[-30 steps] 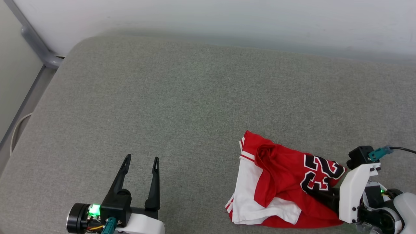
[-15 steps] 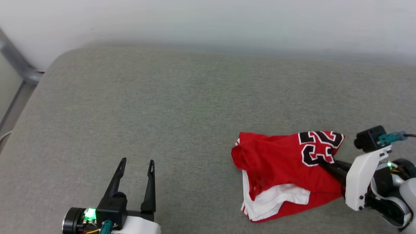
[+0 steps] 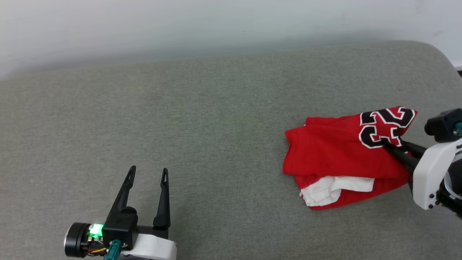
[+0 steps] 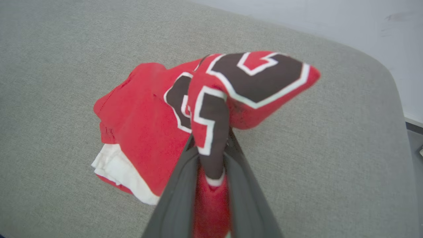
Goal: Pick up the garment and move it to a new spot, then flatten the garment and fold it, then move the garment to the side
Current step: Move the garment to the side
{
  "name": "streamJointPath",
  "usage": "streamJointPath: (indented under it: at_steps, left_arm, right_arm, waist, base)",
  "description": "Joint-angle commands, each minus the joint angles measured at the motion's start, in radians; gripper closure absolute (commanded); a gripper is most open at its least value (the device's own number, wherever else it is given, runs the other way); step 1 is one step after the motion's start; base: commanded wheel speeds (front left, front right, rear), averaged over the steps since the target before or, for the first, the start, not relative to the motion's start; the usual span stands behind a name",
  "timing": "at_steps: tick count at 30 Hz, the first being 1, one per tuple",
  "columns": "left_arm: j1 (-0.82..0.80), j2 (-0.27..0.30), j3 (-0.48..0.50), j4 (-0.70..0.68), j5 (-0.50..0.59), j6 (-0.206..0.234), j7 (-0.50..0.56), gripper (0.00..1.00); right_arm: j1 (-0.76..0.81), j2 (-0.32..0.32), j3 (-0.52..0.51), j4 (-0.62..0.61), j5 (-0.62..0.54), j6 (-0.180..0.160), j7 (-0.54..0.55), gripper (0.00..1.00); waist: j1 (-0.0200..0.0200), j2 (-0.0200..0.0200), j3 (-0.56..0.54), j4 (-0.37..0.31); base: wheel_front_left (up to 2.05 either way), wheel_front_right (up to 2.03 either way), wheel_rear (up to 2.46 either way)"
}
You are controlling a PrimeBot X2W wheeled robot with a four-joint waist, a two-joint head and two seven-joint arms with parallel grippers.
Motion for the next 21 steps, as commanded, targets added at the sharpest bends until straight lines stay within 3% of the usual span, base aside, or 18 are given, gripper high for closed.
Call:
streamJointPath:
  at_steps: [1,8,21]
  left_arm:
    - [-0.016,0.007,0.002,-0.003,0.006,0.000,-0.002,0.00]
    - [-0.048,0.021,0.005,-0.016,0.010,-0.003,-0.002,0.00]
    - [-0.161,0.050,-0.015,-0.063,0.018,-0.015,-0.002,0.00]
  right_arm:
    - [-0.024,-0.008,-0.015,0.005,-0.011,-0.001,-0.016,1.00]
    - [-0.067,-0.007,-0.059,0.049,-0.031,-0.001,-0.026,1.00]
    - [-0.238,-0.148,-0.158,0.295,-0.163,-0.001,0.008,1.00]
  waist:
    - [-0.0001,-0.0001,0.029,-0.046]
    - [-0.0001,-0.0001,0.077,-0.062]
    - [-0.0001,-0.0001,0.262,-0.004]
  base:
    - [0.00,0.00,0.00]
    - [0.00,0.00,0.00]
    - [0.00,0.00,0.00]
